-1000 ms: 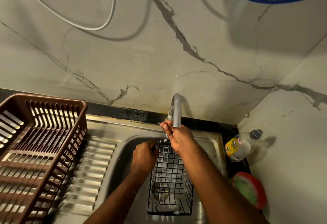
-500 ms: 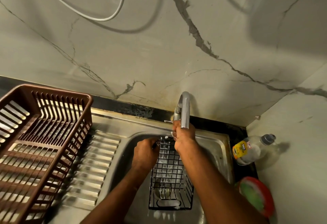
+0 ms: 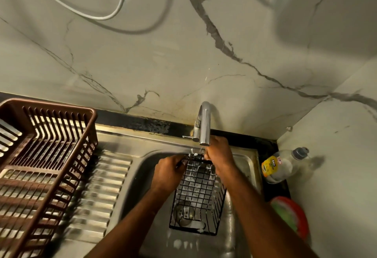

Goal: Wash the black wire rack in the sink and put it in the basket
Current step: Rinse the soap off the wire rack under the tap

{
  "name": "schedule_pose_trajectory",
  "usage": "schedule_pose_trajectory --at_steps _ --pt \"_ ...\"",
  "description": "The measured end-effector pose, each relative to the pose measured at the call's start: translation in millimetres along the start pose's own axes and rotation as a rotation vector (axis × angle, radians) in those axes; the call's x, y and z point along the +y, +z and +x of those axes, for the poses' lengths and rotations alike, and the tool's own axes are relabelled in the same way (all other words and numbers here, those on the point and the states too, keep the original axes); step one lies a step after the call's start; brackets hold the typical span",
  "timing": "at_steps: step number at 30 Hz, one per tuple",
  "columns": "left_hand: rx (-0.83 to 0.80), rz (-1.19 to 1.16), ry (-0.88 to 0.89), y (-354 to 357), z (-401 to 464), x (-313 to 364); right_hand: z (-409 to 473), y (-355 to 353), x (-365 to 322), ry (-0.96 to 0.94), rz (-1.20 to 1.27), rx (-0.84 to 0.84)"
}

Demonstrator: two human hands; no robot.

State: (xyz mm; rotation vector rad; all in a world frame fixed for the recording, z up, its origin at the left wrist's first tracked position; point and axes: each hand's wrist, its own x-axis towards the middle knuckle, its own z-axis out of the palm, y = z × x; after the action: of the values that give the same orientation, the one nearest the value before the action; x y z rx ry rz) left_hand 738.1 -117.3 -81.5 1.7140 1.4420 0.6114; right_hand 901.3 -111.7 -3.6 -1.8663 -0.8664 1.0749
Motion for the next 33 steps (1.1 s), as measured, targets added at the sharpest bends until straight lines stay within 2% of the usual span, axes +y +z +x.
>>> schedule_pose_trajectory --at_steps 2,4,7,10,14,18,24,26,29,33 --pt "-0.018 -0.025 0.048 -1.8 3.1 2.8 4.1 -17.8 7.7 -0.168 -0.347 -0.059" --pt "-0.047 0.014 0.115 -5.5 5.0 9.0 4.1 -30.7 17.7 -0.255 -0.522 -0.181" --pt "-0.133 0.052 0.217 -10.1 8.7 17.0 1.7 -43.1 26.6 -0.223 -0.527 -0.363" --pt "-0.199 0.047 0.219 -16.0 13.6 20.8 4.8 -49.6 34.6 -0.218 -0.539 -0.404" --pt "-0.269 0.004 0.257 -23.0 28.0 21.8 7.1 -51.1 38.1 -0.290 -0.457 -0.278" --pt "-0.282 0.001 0.292 -23.3 39.9 34.8 5.2 -42.1 31.1 -0.365 -0.399 -0.389" --pt "-0.267 -0.104 0.300 -11.6 45.0 51.5 9.3 -40.9 30.1 -0.382 -0.362 -0.390" --pt "-0.250 -0.185 0.256 -7.3 45.1 54.8 9.3 -41.9 33.8 -0.349 -0.351 -0.360" --pt "-0.263 -0.387 0.200 -9.5 43.9 59.1 7.6 -41.4 39.7 -0.256 -0.188 -0.290" --pt "-0.210 -0.396 0.136 -11.5 43.0 57.7 -3.3 -43.3 46.0 -0.113 0.136 -0.257"
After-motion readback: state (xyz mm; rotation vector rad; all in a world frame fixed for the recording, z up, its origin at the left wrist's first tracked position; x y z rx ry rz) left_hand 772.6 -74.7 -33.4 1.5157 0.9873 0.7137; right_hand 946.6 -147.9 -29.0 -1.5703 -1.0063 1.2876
